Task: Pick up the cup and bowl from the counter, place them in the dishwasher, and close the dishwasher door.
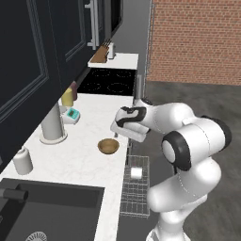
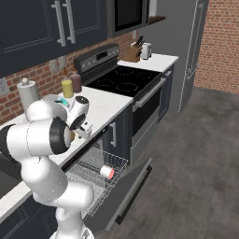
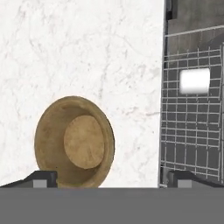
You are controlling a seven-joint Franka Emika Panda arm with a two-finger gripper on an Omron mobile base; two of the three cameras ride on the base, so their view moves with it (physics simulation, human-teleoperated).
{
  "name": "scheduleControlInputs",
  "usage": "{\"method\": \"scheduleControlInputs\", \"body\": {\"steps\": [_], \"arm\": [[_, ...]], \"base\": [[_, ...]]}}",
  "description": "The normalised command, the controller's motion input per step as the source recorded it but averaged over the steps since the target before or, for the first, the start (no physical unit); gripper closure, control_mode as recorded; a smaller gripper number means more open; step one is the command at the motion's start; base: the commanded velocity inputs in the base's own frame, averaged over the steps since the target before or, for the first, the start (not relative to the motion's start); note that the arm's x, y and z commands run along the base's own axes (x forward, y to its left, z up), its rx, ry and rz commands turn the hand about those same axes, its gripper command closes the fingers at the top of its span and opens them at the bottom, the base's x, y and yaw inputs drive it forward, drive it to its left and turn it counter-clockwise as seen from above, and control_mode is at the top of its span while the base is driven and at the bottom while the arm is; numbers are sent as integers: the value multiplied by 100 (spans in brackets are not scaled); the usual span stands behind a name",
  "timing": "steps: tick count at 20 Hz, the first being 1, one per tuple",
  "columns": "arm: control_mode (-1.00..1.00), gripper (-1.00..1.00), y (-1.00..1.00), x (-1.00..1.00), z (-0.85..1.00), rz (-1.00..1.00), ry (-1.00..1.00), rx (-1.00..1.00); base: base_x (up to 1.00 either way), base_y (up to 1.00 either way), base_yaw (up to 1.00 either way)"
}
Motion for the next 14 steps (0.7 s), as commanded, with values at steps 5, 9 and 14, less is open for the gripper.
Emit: {"method": "scheduleControlInputs", "body": {"steps": [5,9,14], "arm": [[-100,-100,8,16,-27,1,6,0],[-100,-100,6,9,-35,1,6,0],[-100,-100,8,0,-29,3,1,0]], "base": [[0,0,0],[0,0,0],[0,0,0]]}}
